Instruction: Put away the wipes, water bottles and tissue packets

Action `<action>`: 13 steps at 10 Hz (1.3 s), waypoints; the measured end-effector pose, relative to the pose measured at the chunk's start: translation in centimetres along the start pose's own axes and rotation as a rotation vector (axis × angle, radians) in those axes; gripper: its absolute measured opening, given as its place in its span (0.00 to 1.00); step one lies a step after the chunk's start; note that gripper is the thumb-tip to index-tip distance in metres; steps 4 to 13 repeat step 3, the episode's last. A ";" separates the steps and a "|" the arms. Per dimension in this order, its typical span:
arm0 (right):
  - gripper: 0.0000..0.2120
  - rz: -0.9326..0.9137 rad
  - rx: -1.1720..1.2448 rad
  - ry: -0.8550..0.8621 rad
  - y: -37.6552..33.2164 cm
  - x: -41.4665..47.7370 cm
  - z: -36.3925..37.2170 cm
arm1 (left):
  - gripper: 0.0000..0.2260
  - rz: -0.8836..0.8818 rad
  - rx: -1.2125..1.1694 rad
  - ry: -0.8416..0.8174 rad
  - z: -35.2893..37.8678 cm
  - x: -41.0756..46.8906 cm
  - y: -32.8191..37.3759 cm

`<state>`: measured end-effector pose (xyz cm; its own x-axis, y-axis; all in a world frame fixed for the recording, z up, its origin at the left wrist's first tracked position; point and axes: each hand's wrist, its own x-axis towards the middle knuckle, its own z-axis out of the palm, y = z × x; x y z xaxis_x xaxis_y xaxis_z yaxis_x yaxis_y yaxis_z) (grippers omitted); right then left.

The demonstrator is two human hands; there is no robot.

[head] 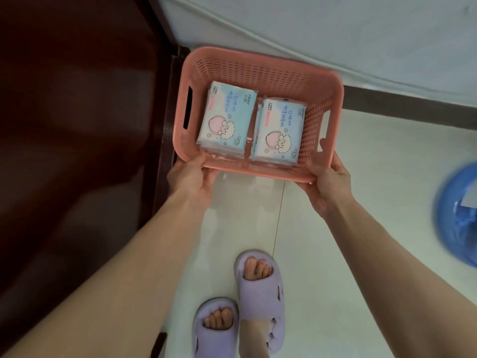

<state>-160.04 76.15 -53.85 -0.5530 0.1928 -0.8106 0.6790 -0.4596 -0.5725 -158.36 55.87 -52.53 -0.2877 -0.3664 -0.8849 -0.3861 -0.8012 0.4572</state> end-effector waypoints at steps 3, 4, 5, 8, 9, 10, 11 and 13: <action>0.34 0.043 -0.056 -0.030 1.0 -6.3 0.0 | 0.31 -0.063 0.241 -0.010 -1.6 -5.0 -0.6; 0.34 0.043 -0.056 -0.030 1.0 -6.3 0.0 | 0.31 -0.063 0.241 -0.010 -1.6 -5.0 -0.6; 0.34 0.043 -0.056 -0.030 1.0 -6.3 0.0 | 0.31 -0.063 0.241 -0.010 -1.6 -5.0 -0.6; 0.34 0.043 -0.056 -0.030 1.0 -6.3 0.0 | 0.31 -0.063 0.241 -0.010 -1.6 -5.0 -0.6; 0.34 0.043 -0.056 -0.030 1.0 -6.3 0.0 | 0.31 -0.063 0.241 -0.010 -1.6 -5.0 -0.6; 0.34 0.043 -0.056 -0.030 1.0 -6.3 0.0 | 0.31 -0.063 0.241 -0.010 -1.6 -5.0 -0.6; 0.34 0.043 -0.056 -0.030 1.0 -6.3 0.0 | 0.31 -0.063 0.241 -0.010 -1.6 -5.0 -0.6; 0.34 0.043 -0.056 -0.030 1.0 -6.3 0.0 | 0.31 -0.063 0.241 -0.010 -1.6 -5.0 -0.6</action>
